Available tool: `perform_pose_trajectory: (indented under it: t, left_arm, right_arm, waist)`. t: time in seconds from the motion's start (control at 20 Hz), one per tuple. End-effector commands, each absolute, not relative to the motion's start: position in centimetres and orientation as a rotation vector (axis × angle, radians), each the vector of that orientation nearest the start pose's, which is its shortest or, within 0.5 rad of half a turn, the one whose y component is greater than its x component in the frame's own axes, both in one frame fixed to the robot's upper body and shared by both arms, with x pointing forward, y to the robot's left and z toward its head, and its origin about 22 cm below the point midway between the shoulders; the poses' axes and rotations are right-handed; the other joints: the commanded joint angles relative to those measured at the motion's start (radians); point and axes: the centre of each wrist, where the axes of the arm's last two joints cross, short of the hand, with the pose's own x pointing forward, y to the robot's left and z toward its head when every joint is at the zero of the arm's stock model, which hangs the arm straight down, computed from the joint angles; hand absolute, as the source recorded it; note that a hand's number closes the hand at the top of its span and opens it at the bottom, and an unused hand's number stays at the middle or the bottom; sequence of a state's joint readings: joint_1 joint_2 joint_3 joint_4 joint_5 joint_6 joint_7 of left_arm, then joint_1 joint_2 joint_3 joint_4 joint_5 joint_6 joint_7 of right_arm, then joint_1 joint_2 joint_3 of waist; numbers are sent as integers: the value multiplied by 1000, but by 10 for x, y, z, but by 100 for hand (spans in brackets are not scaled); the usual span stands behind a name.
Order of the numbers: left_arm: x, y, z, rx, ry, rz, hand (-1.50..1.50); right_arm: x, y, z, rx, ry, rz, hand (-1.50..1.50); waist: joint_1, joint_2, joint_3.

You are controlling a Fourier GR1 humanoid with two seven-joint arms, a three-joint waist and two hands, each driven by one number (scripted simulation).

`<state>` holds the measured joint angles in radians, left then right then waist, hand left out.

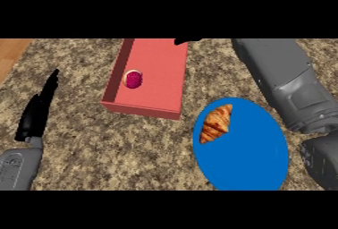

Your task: Pick the cupcake from the plate and place it in the cardboard box

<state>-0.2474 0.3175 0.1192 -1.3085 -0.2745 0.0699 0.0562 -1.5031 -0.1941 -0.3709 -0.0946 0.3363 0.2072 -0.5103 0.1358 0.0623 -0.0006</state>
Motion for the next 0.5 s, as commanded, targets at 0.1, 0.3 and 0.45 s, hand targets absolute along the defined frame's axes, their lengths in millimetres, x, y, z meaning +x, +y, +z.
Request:
perform_pose_trajectory:
  t: [0.1, 0.3, 0.45]
  left_arm:
    - [302, 316, 35, 565, -1476, -295, 0]
    - [304, 316, 40, 558, -1491, -313, 0]
    - [302, 319, 37, 553, -1495, -315, 0]
  right_arm:
    - [489, -201, 225, 138, -1955, 633, -150]
    - [487, -236, 223, 122, -1945, 667, -150]
    - [485, -250, 214, 98, -1913, 735, -150]
  waist:
    - [6, 8, 2]
    - [12, 16, 3]
    - [22, 19, 3]
